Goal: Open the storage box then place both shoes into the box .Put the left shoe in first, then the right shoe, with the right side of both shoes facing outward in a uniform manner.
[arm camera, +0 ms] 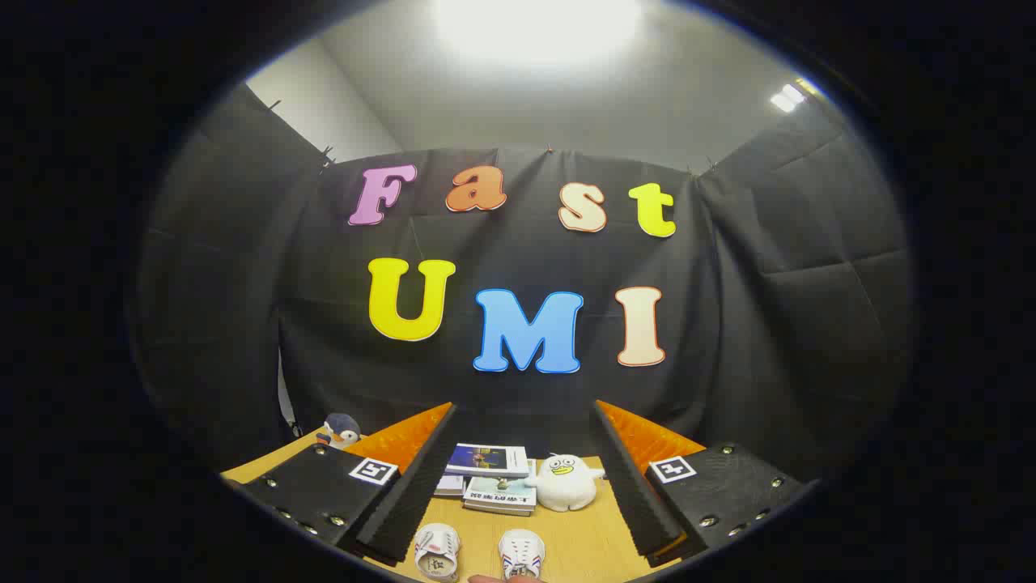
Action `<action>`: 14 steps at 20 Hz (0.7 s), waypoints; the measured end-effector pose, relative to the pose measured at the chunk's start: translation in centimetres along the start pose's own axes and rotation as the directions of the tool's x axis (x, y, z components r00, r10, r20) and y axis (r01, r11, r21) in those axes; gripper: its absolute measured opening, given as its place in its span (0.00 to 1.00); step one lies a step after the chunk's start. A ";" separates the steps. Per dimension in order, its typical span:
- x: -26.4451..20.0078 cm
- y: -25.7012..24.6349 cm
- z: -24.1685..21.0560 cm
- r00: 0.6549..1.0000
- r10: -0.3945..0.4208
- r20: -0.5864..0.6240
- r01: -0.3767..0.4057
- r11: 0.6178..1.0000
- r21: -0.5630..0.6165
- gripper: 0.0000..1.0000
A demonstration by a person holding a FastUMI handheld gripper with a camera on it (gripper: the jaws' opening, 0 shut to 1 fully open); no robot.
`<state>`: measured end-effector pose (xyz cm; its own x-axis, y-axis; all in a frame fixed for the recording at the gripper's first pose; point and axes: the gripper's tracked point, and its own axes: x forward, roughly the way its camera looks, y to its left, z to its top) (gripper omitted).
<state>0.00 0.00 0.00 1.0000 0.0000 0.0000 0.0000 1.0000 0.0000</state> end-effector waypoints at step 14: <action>0.0 -0.3 -1.9 0.999 0.013 -0.032 -0.011 0.998 0.070 0.97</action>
<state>-0.03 -0.30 -1.92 0.9994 0.0127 -0.0318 -0.0105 0.9975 0.0698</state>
